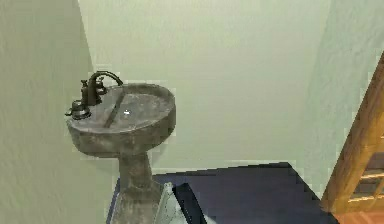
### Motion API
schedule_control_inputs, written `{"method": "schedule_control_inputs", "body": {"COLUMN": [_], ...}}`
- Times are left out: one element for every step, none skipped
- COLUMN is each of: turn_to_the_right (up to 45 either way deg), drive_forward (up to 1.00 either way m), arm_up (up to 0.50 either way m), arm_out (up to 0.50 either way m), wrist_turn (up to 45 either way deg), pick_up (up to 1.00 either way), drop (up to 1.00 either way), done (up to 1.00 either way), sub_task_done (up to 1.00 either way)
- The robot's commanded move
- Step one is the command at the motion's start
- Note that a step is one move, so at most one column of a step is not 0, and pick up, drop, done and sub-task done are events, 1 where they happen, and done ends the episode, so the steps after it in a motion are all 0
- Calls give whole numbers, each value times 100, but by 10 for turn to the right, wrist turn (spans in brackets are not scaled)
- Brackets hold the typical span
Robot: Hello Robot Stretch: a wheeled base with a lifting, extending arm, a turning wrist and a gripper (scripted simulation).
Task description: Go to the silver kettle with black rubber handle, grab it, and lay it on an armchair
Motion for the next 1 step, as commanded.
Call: {"method": "schedule_control_inputs", "body": {"turn_to_the_right": [390], "drive_forward": [0], "arm_up": [0], "arm_out": [0], "wrist_turn": [0], "pick_up": [0], "drop": [0], "done": [0], "sub_task_done": [0]}}
